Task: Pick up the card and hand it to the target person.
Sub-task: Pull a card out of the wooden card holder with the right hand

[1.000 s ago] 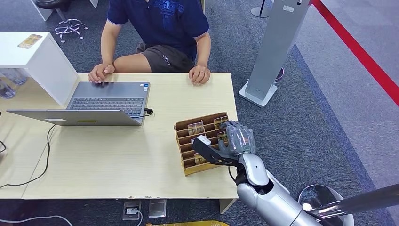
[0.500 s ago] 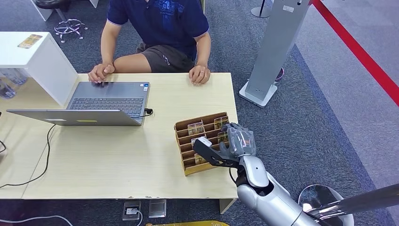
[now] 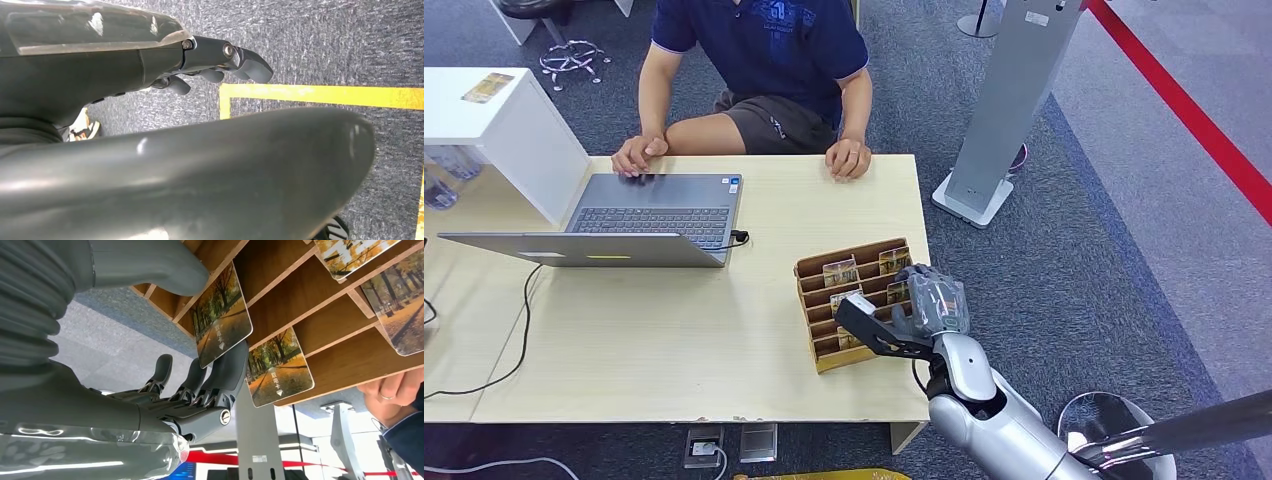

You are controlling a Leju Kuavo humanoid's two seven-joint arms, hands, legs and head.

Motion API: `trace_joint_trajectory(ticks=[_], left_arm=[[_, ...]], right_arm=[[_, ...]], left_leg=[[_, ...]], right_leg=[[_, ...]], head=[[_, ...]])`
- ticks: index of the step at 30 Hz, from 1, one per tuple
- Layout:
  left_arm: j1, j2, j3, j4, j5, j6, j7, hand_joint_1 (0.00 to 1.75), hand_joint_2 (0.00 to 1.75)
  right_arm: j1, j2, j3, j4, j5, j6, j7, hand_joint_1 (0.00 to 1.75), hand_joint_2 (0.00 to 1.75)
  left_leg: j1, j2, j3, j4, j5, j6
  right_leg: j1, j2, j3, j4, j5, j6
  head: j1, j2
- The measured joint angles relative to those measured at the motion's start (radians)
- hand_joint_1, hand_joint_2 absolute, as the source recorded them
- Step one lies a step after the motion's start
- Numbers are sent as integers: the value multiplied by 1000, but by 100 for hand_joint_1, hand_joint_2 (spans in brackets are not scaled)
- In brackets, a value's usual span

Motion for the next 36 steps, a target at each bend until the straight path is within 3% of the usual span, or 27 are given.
trace_joint_trajectory(ticks=[3, 7, 16, 20, 25, 28, 36], left_arm=[[0, 0, 0, 0, 5, 0, 0, 0, 0], [0, 0, 0, 0, 9, 1, 0, 0, 0], [0, 0, 0, 0, 5, -3, 1, 0, 0], [0, 0, 0, 0, -4, -9, -2, 0, 0], [0, 0, 0, 0, -6, -9, -2, 0, 0], [0, 0, 0, 0, -6, -9, -2, 0, 0], [0, 0, 0, 0, -6, -9, -2, 0, 0]], right_arm=[[0, 1, 0, 0, 0, -1, -9, 65, 175], [0, 2, 0, 0, 0, -5, -16, 69, 175], [0, 2, 0, 0, -8, -5, -13, 110, 175], [1, 0, -1, 0, -19, -7, -7, 103, 175], [8, 0, -2, 0, -20, -8, -5, 107, 175], [9, 0, -3, 0, -20, -8, -5, 115, 175], [9, 0, -9, 0, -19, -9, -5, 165, 175]], left_leg=[[0, 0, 0, 0, 0, 0], [0, 0, 0, 0, 0, 0], [0, 0, 0, 0, 0, 0], [0, 0, 0, 0, 0, 0], [0, 0, 0, 0, 0, 0], [0, 0, 0, 0, 0, 0], [0, 0, 0, 0, 0, 0]], right_leg=[[0, 0, 0, 0, 0, 0], [0, 0, 0, 0, 0, 0], [0, 0, 0, 0, 0, 0], [0, 0, 0, 0, 0, 0], [0, 0, 0, 0, 0, 0], [0, 0, 0, 0, 0, 0], [0, 0, 0, 0, 0, 0]], head=[[0, 0], [0, 0], [0, 0], [0, 0], [0, 0], [0, 0], [0, 0]])
